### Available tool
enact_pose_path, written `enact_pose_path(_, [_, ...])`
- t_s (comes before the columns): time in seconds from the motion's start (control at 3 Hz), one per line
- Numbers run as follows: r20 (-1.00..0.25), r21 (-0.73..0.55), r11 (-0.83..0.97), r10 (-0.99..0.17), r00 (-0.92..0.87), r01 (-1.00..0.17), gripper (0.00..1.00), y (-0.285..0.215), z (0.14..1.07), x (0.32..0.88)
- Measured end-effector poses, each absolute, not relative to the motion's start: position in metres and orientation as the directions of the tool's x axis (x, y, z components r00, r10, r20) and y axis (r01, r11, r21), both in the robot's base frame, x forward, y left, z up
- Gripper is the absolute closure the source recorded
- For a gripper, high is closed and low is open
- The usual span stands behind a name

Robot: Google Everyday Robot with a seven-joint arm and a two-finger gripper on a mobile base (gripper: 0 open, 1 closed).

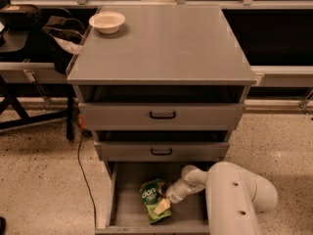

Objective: Pick green rice chip bag from bottom drawer and place on counter

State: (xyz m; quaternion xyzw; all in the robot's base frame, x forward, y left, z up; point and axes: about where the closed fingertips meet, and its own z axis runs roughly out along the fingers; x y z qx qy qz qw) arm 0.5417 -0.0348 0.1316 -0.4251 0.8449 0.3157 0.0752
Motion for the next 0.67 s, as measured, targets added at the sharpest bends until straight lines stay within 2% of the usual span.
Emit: enact_pose_path(0.67, [-0.396,0.47,0.439,-0.671,-0.627,-0.766,0.94,-0.0348,0.1316,0.5417])
